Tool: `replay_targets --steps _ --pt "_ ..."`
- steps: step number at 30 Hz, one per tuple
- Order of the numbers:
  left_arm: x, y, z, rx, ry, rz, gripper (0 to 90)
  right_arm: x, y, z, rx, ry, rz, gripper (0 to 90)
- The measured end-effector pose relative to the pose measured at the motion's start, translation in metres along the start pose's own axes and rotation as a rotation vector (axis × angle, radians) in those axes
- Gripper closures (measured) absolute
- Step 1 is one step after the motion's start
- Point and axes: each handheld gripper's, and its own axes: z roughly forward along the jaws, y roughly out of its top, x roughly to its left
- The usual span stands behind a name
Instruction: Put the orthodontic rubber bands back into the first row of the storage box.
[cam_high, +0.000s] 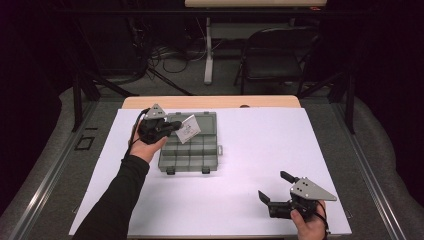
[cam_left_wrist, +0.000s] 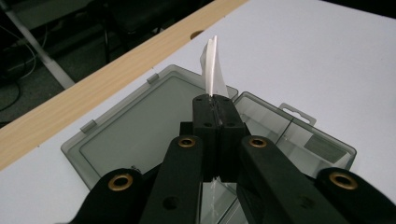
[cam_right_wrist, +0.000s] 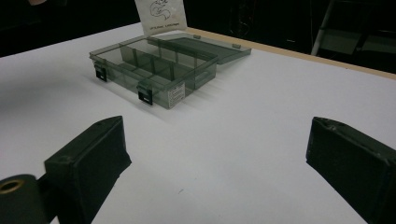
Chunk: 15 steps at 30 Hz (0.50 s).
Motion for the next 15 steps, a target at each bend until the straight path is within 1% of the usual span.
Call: replay_targets --steps 3,4,7,9,12,13,15 --pt "-0.001 0.001 0.009 0.022 -0.006 0.009 89.7 0.000 0.000 -0.001 0.006 0.003 -0.001 4.8" --pt "-0.002 0.001 0.011 0.023 -0.008 0.009 89.7 0.000 0.000 0.000 -0.003 0.001 0.001 4.8" --pt "-0.002 0.001 0.018 0.046 -0.008 0.024 89.6 0.000 0.000 -0.001 0.009 -0.001 0.000 5.0" --pt "-0.002 0.000 0.021 0.060 -0.007 0.033 89.7 -0.001 0.000 -0.001 0.012 0.002 -0.001 5.1" --pt "-0.001 -0.002 0.024 0.075 -0.010 0.032 89.6 -0.001 0.000 -0.001 0.015 0.008 -0.003 5.1" --pt "-0.001 -0.002 0.025 0.081 -0.012 0.034 89.6 0.000 0.000 0.000 0.003 0.004 -0.001 5.1" --pt "-0.003 -0.003 0.027 0.093 -0.017 0.036 89.6 0.000 0.000 -0.001 0.010 0.004 -0.002 5.1"
